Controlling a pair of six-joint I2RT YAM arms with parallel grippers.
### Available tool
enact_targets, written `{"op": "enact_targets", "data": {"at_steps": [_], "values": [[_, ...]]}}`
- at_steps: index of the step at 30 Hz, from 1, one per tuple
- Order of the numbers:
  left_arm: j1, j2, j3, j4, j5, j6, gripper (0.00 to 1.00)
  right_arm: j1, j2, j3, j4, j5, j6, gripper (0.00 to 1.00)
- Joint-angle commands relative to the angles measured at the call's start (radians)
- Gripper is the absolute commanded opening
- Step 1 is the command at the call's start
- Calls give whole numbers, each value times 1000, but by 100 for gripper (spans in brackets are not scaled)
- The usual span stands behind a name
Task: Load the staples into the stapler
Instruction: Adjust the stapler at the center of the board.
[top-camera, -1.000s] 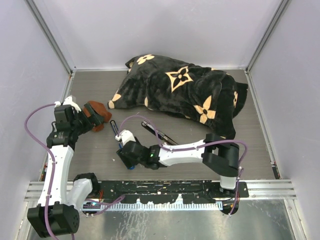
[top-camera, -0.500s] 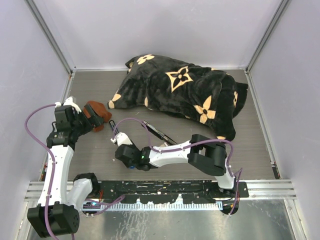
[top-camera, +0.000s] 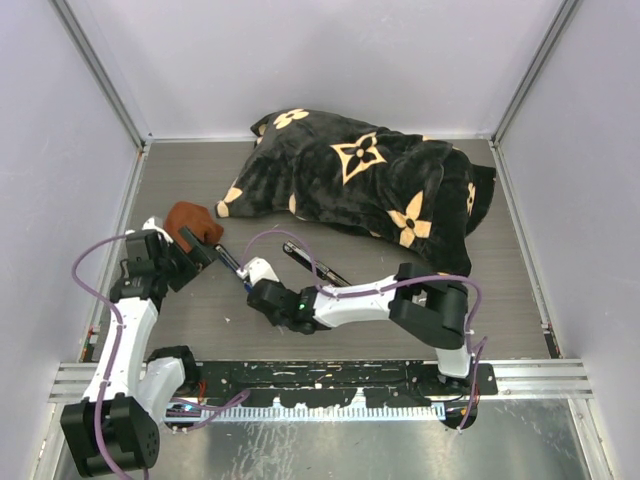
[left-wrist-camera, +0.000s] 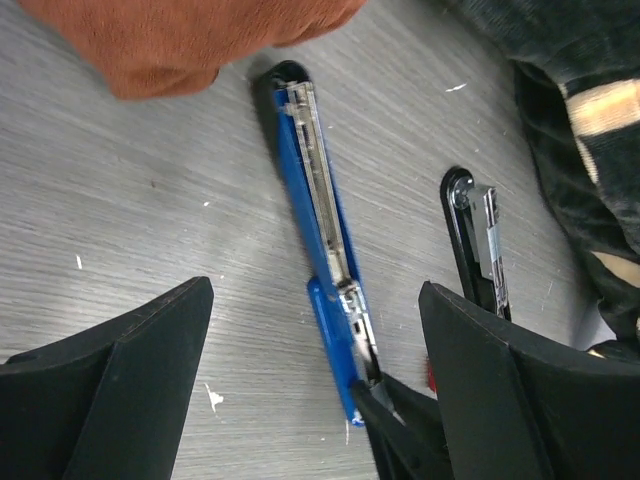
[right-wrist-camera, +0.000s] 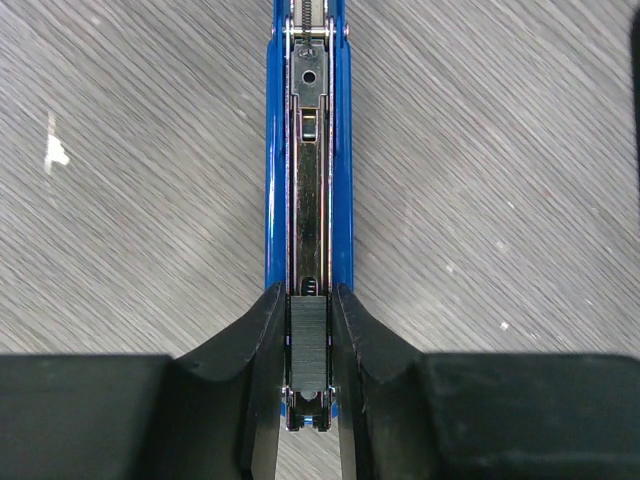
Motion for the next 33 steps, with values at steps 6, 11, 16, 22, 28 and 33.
{"op": "enact_targets", "data": {"at_steps": [6,11,16,22,28,33], "values": [[5,8,-130,274,50,-139,87,-71,-216,-279,265,-105,-118,1],[5,75,-163,379,115,-181,87,-97,-302,-431,472,-163,-118,0],[6,123,-172,442,153,-186,86,-102,-352,-506,585,-209,-123,0],[-5,169,-196,510,194,-226,83,-105,-393,-559,680,-241,-109,0],[-16,220,-203,512,157,-205,83,-105,-380,-551,677,-254,-117,1],[-16,255,-186,496,146,-177,81,-105,-325,-478,516,-250,-175,11]]}}
